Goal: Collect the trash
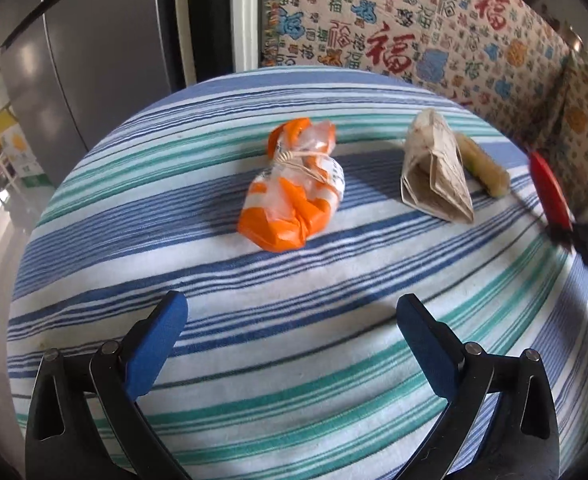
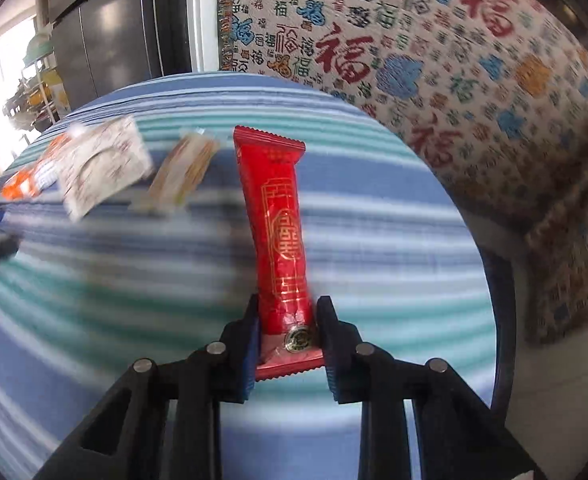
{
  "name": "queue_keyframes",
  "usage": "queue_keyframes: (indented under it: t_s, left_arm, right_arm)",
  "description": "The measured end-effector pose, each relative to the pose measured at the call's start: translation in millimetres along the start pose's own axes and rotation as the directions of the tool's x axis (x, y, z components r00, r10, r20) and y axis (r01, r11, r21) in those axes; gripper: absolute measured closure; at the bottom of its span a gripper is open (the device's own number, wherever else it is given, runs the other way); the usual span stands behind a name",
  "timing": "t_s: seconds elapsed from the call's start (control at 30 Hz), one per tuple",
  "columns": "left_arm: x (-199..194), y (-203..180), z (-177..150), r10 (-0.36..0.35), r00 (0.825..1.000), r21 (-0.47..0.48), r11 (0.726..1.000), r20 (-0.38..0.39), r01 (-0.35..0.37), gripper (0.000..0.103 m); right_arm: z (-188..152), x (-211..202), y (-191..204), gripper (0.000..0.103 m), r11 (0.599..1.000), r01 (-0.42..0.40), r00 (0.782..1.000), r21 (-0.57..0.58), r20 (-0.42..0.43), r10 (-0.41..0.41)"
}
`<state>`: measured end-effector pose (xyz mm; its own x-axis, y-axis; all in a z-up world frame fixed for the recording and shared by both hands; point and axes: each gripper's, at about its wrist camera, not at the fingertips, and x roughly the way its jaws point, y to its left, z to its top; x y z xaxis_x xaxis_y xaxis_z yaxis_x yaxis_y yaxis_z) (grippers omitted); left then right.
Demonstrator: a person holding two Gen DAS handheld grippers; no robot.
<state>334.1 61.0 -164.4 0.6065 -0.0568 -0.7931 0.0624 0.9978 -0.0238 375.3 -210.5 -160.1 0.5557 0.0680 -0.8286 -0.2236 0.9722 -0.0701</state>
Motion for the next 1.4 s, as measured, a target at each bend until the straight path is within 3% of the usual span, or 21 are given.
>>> queue_keyframes:
  t_s: [0.13,0.23,0.47,0.57,0.63,0.67,0.83,1.1,1.17,1.23,1.4]
  left_arm:
    - [12.7,-3.1,13.5,0.011,1.000,0.035,0.999,-0.009,-0.011,0.000]
    - [24.8,-5.1,27.5,0.017,1.000,0.048,0.999,-0.010,-0.017,0.000]
    - [39.8,-7.1,50.2,-0.024,1.000,0.044,0.999,0.008,0.024,0.002]
    - [44.0,-9.4,57.8,-0.015,1.000,0.047,0.999,0.020,0.014,0.018]
    - [42.9,-10.7,58.9,-0.011,0.999,0.053,0.999,0.033,0.009,0.045]
    - [40.9,-10.9,58.2,-0.019,0.999,0.056,0.998,0.041,0.016,0.051]
    - [24.6,-5.1,39.3,-0.003,0.999,-0.003,1.000,0.044,0.003,0.052]
    - [-25.9,-22.1,-30.1,0.036,0.999,-0.049,0.998,0.015,-0.035,0.049]
    - [-34.5,-26.0,-44.4,0.047,0.998,-0.043,0.998,0.031,-0.046,0.040]
    - [-35.2,-29.7,-50.3,0.049,0.999,-0.017,0.999,0.015,-0.049,0.011]
    - [-26.6,-27.3,-48.3,0.073,0.997,0.003,0.997,-0.018,-0.073,0.000]
  right_arm:
    - [-34.8,-21.0,0.6,0.071,0.998,0.014,0.999,0.053,0.039,-0.016]
    - [-41.7,-22.1,4.7,0.044,0.997,-0.017,0.998,0.076,0.056,0.012]
    - [-45.0,-19.4,2.1,0.037,0.994,-0.030,0.997,0.101,0.074,0.023]
    - [-44.6,-18.9,2.5,0.037,0.994,-0.024,0.997,0.105,0.074,0.016]
    - [-45.0,-19.3,3.3,0.035,0.994,-0.029,0.997,0.108,0.074,0.021]
    - [-44.8,-19.1,3.7,0.033,0.994,-0.031,0.997,0.106,0.073,0.023]
    - [-44.7,-19.2,2.4,0.031,0.994,-0.048,0.996,0.099,0.073,0.041]
    - [-52.0,-25.4,6.9,0.031,0.995,-0.029,0.998,0.099,0.056,0.024]
    - [-56.4,-28.9,9.1,0.031,0.994,-0.028,0.998,0.102,0.056,0.023]
    - [-60.8,-31.6,9.7,0.031,0.994,-0.028,0.998,0.102,0.061,0.022]
    - [-65.6,-34.4,9.1,0.030,0.995,-0.033,0.997,0.098,0.066,0.026]
